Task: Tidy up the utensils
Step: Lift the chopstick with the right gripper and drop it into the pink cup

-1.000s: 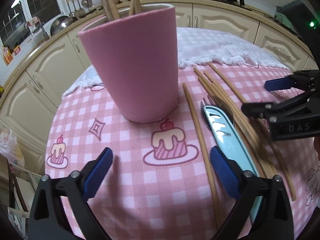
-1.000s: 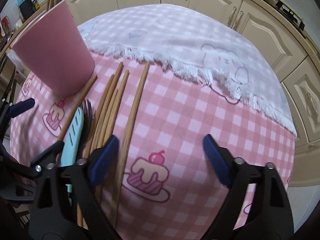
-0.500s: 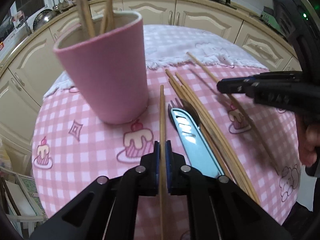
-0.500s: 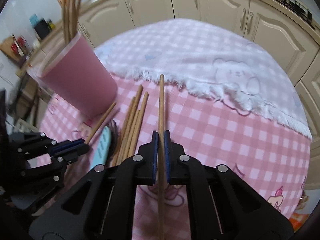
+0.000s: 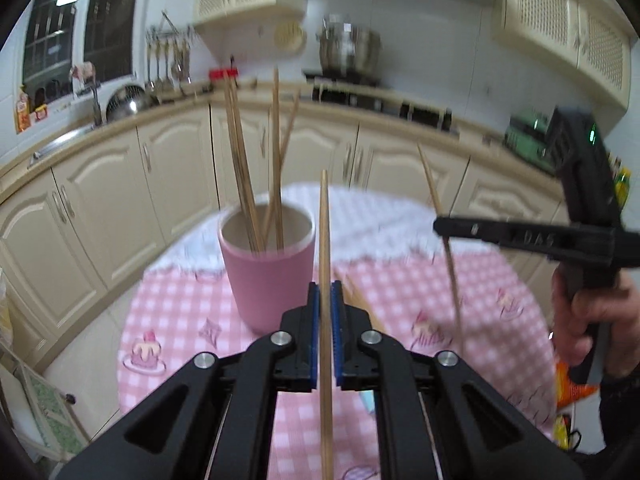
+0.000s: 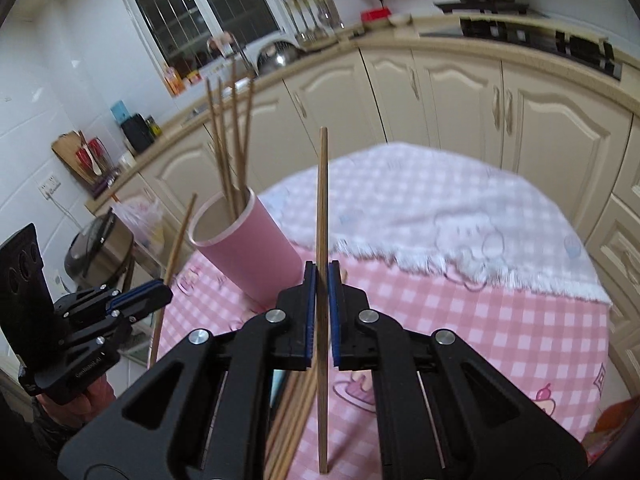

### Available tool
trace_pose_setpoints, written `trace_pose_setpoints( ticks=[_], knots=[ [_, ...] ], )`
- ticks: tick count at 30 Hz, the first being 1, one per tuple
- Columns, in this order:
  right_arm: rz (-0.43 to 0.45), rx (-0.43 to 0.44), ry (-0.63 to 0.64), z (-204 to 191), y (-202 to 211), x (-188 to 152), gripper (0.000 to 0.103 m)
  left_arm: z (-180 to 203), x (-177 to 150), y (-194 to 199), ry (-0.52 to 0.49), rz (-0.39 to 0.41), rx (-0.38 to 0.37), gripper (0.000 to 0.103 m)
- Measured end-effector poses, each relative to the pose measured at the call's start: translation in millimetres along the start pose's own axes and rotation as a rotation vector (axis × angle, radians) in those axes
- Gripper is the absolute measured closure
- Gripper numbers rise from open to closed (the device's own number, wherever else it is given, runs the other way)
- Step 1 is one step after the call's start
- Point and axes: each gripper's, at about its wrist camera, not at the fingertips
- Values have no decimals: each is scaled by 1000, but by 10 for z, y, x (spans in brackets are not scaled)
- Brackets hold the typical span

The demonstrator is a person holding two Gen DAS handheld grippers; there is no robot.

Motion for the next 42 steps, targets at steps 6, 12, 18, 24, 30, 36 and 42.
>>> trace_pose_setpoints(
  ticks=[6,12,18,24,30,36,42],
  knots=[
    [65,25,34,-156,147,160,97,-105,224,248,47,154,30,98],
    [134,61,84,-378,301,391,97,-216,501,386,80,282,59,98],
    [224,98,142,-641,496,726,97,-329,806,417,109,380,93,98],
    [294,126,189,-877,591,1064,97,-446,1133,422,133,489,107,98],
    [297,142,211,-1012,465,1309,97,-514,1342,341,148,549,105,98],
    [274,137,221,-1067,287,1387,97,-568,1431,166,161,568,109,98],
    [234,128,210,-1046,76,1384,97,-591,1368,-53,159,546,119,98]
  ],
)
Point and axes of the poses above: each gripper's, at about its wrist camera, not at the fingertips, and y roughly against the way its jaws point, z to its right, x to its top, and after that the axes turned 3 degrees about -y, right-handed
